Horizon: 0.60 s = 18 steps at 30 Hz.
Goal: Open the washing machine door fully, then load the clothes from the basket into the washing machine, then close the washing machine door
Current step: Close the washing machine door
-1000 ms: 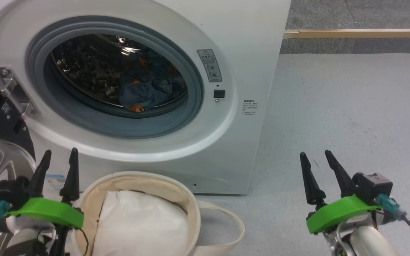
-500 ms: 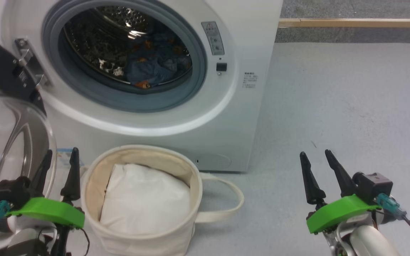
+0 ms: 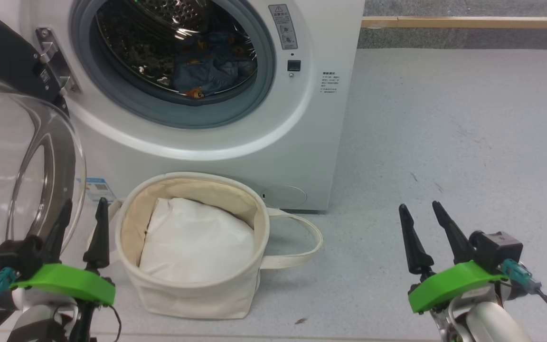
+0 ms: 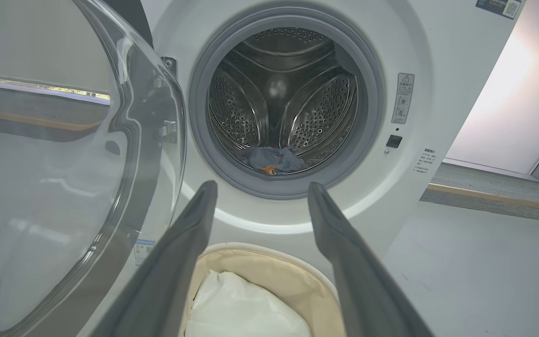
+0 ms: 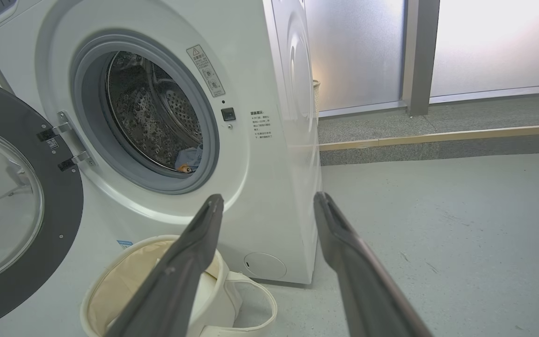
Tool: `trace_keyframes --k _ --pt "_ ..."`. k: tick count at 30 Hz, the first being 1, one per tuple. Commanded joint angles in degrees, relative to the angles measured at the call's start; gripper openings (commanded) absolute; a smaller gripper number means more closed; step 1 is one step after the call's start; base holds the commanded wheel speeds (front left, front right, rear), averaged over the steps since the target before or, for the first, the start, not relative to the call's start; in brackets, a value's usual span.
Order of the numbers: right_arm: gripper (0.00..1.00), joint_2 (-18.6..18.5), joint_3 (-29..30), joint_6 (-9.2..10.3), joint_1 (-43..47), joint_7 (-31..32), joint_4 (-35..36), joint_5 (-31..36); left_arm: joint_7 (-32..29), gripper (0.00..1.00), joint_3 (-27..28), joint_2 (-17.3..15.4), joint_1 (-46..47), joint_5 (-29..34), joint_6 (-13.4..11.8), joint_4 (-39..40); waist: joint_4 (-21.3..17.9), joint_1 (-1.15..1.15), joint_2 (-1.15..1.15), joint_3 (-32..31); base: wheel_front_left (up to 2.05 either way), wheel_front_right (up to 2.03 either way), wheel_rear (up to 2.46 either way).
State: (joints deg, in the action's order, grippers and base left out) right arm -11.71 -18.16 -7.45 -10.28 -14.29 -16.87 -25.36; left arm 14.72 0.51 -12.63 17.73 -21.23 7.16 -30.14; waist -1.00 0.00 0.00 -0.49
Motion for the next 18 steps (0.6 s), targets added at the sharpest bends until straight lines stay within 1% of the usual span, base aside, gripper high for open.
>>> trace_keyframes --k 1,12,18 --pt "1.0 -0.5 -1.0 -0.03 -1.9 -0.7 1.4 -0.2 0.3 1.0 1.5 -1.6 2.0 -0.2 0.3 2.2 0.1 0.0 0.0 -0.1 -0.01 0.01 0.0" --pt "1.0 -0.8 -1.5 -0.03 -1.8 -0.7 1.3 -0.6 0.3 1.0 1.3 -1.5 1.6 0.0 0.3 2.2 0.7 0.0 0.0 -0.6 0.0 0.0 0.0" --pt "1.0 -1.0 -2.1 -0.03 -1.5 -0.7 1.2 -0.9 0.3 1.0 0.8 -1.2 1.4 -0.7 0.3 1.2 2.6 0.0 0.0 -1.0 0.0 0.0 0.0"
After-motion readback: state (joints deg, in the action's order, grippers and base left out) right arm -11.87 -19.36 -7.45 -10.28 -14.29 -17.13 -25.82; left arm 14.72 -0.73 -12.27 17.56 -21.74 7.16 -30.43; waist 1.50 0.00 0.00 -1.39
